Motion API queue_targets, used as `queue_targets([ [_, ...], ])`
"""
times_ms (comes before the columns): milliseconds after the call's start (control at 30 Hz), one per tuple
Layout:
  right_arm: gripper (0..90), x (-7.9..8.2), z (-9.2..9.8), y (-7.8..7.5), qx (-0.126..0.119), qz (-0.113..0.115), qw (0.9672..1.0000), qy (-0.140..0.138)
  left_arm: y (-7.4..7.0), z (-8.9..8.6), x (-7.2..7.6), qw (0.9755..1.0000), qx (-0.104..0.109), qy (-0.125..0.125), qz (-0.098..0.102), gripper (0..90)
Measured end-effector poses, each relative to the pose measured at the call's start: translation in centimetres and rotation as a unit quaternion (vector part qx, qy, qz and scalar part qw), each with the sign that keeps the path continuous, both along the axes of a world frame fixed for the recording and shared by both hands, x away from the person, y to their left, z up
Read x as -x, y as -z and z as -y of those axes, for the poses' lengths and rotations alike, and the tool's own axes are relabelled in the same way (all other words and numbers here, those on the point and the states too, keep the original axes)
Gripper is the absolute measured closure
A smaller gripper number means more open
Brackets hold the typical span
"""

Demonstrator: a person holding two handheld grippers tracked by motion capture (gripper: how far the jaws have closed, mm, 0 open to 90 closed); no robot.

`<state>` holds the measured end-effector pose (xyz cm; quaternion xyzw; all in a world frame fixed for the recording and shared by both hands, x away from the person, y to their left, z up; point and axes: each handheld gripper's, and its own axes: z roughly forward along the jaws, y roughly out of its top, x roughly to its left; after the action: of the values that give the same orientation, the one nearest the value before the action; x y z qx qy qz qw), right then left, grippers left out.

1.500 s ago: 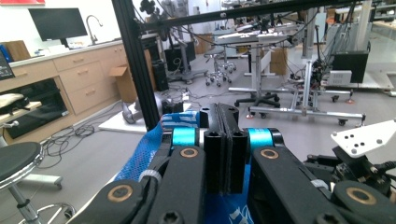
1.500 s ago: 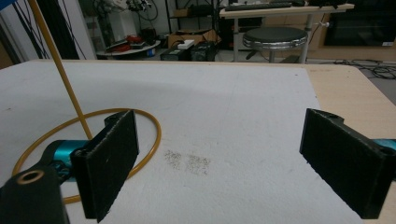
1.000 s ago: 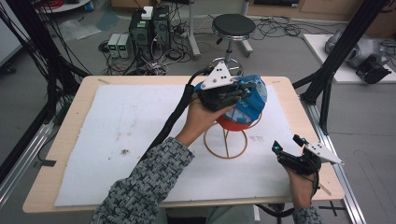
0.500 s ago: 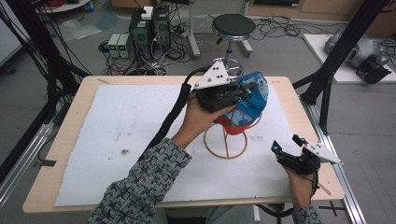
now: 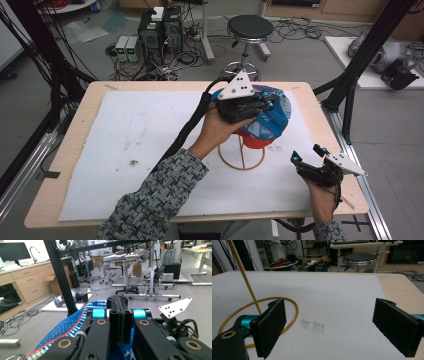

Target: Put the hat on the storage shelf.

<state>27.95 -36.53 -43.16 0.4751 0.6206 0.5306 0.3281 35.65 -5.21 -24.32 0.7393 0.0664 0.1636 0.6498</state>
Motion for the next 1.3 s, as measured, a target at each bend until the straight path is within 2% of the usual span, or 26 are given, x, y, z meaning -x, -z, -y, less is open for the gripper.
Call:
queue_targets([
  [267, 10.9, 0.0, 0.0, 0.1, -0.001, -0.002, 1.0, 0.0, 0.3, 0.0, 0.0, 1.0, 0.004, 0.001, -0.006, 88.6],
  [467, 10.9, -0.1, 0.0, 0.1, 0.0, -0.002, 1.0, -0.001, 0.2, -0.3, 0.3, 1.0, 0.003, 0.002, -0.003, 88.6],
  [700, 10.9, 0.0, 0.0, 0.0, 0.001, -0.003, 1.0, -0.002, 0.5, -0.7, 0.1, 0.9999, -0.009, -0.009, 0.004, 88.3],
  [1000, 10.9, -0.1, -0.1, 0.1, 0.0, -0.003, 1.0, -0.004, 0.5, -1.3, -0.4, 0.9999, 0.008, -0.013, -0.004, 87.8],
  [1167, 10.9, -0.1, 0.0, 0.1, -0.001, -0.006, 1.0, -0.002, 0.5, -1.5, 0.0, 0.9999, 0.0, -0.01, 0.002, 88.2],
  [1300, 10.9, -0.1, 0.0, 0.1, -0.002, -0.005, 1.0, -0.003, 0.5, -1.8, 0.5, 1.0, 0.004, -0.005, 0.005, 88.2],
])
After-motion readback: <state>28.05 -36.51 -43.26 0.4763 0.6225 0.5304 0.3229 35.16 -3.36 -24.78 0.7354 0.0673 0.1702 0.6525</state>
